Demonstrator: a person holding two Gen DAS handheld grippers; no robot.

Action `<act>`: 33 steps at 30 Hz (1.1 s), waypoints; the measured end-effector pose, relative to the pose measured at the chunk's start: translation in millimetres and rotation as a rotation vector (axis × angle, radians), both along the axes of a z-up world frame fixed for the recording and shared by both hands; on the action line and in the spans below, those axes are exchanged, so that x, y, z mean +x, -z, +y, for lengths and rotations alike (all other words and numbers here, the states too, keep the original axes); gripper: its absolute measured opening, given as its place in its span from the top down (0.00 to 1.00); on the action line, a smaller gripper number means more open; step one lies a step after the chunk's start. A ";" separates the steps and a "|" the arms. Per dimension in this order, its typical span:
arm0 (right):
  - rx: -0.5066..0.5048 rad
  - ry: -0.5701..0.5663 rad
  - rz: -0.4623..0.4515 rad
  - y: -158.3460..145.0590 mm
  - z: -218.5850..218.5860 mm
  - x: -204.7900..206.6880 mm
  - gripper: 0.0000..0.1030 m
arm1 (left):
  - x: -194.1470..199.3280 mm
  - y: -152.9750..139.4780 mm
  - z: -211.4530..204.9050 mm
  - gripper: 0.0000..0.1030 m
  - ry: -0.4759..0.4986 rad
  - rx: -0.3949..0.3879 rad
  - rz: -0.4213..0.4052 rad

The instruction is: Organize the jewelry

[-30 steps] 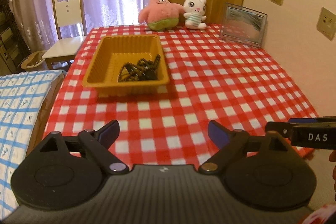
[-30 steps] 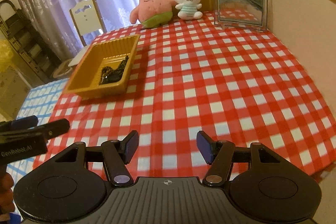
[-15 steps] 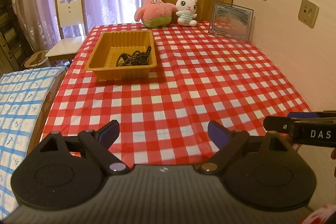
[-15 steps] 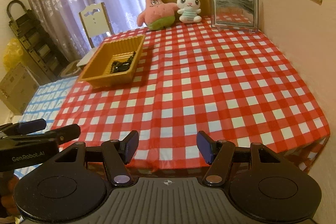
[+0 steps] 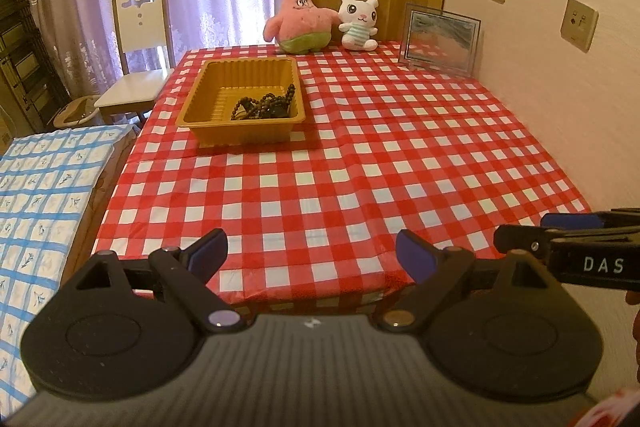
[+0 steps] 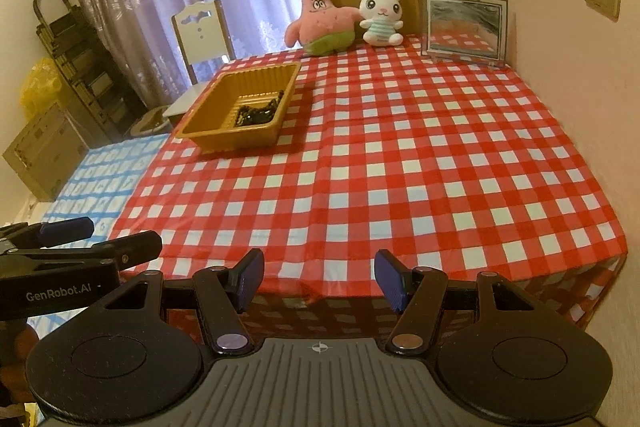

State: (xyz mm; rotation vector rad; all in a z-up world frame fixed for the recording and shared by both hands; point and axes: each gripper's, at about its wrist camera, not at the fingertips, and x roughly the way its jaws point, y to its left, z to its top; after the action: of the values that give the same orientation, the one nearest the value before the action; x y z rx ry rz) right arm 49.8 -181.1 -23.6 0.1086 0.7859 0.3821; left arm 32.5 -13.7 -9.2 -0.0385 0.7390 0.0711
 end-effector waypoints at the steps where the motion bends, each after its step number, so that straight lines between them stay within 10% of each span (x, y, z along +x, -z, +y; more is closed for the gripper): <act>1: 0.000 0.000 -0.002 -0.4 0.1 -0.5 0.41 | -1.4 -0.5 -0.3 0.12 0.000 0.001 -0.002; 33: 0.011 0.012 -0.003 0.4 -14.7 4.3 0.41 | 4.6 -8.2 -14.1 0.12 0.019 0.004 -0.009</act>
State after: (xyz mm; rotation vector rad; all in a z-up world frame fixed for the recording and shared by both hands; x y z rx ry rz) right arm 54.1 -195.7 -24.0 0.1228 0.7802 0.3755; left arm 37.1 -27.7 -1.0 -0.0280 0.7298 0.0547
